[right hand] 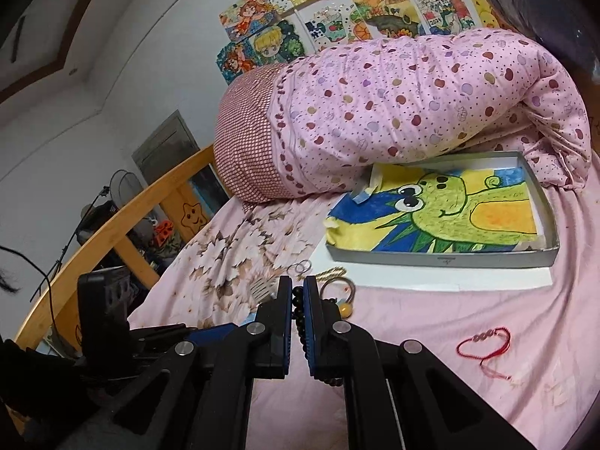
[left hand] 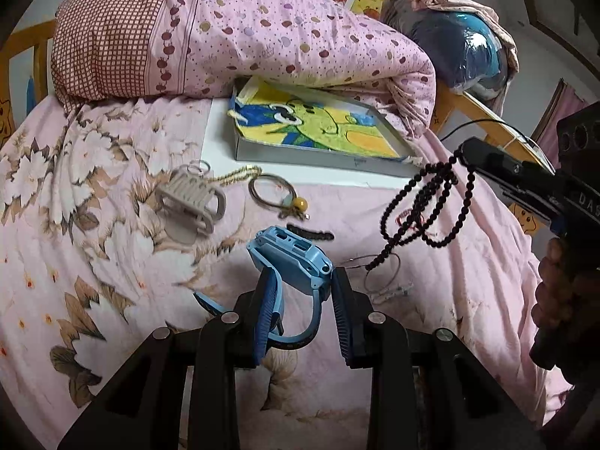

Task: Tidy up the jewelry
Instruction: 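Lower the watch into the grey tray with the left tool while the right tool drops the beads there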

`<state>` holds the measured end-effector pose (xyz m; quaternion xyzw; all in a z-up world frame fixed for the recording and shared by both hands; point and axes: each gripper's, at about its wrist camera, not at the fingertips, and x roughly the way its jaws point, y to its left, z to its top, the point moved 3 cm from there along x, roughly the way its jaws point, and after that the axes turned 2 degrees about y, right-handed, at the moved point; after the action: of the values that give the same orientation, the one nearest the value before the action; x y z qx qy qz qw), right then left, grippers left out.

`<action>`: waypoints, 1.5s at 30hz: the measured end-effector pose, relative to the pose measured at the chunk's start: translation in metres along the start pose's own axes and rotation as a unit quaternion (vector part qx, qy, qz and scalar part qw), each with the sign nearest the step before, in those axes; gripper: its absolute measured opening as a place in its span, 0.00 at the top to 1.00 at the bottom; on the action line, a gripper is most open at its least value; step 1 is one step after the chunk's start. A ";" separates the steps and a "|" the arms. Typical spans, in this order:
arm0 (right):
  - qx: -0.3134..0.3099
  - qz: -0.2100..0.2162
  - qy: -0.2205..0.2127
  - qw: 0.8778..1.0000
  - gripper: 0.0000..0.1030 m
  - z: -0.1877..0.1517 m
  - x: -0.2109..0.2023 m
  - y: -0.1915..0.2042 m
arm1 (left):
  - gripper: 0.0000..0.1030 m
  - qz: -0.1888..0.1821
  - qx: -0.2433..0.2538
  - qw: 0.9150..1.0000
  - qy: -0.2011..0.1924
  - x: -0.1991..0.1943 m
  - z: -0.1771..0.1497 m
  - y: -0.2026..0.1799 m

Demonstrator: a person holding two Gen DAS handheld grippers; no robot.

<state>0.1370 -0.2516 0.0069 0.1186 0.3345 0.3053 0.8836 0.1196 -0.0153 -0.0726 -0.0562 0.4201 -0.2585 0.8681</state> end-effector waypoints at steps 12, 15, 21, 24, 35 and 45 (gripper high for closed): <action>0.035 -0.009 0.004 0.999 0.94 0.023 0.023 -0.060 | 0.92 -0.021 -0.027 0.999 -0.038 0.032 0.060 -0.005; 0.030 -0.008 0.011 0.999 0.94 0.016 0.027 -0.061 | 0.92 -0.027 -0.030 0.999 -0.031 0.036 0.063 0.003; 0.032 -0.006 0.031 0.999 0.94 -0.001 0.030 -0.058 | 0.89 -0.033 -0.010 0.999 0.030 0.035 0.033 0.014; 0.029 -0.009 0.040 0.999 0.94 -0.010 0.030 -0.054 | 0.74 -0.035 -0.008 0.998 0.056 0.036 0.011 0.010; 0.016 -0.001 0.049 0.999 0.94 -0.019 0.035 -0.039 | 0.74 0.008 -0.021 0.995 0.095 0.057 -0.011 0.012; 0.021 0.011 0.018 1.000 0.94 0.008 0.023 -0.046 | 0.98 0.048 -0.002 0.996 0.073 0.056 0.008 -0.001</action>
<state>0.1776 -0.2736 -0.0185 0.1359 0.3552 0.3103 0.8713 0.1544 -0.0447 -0.1061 -0.0189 0.4855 -0.2191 0.8461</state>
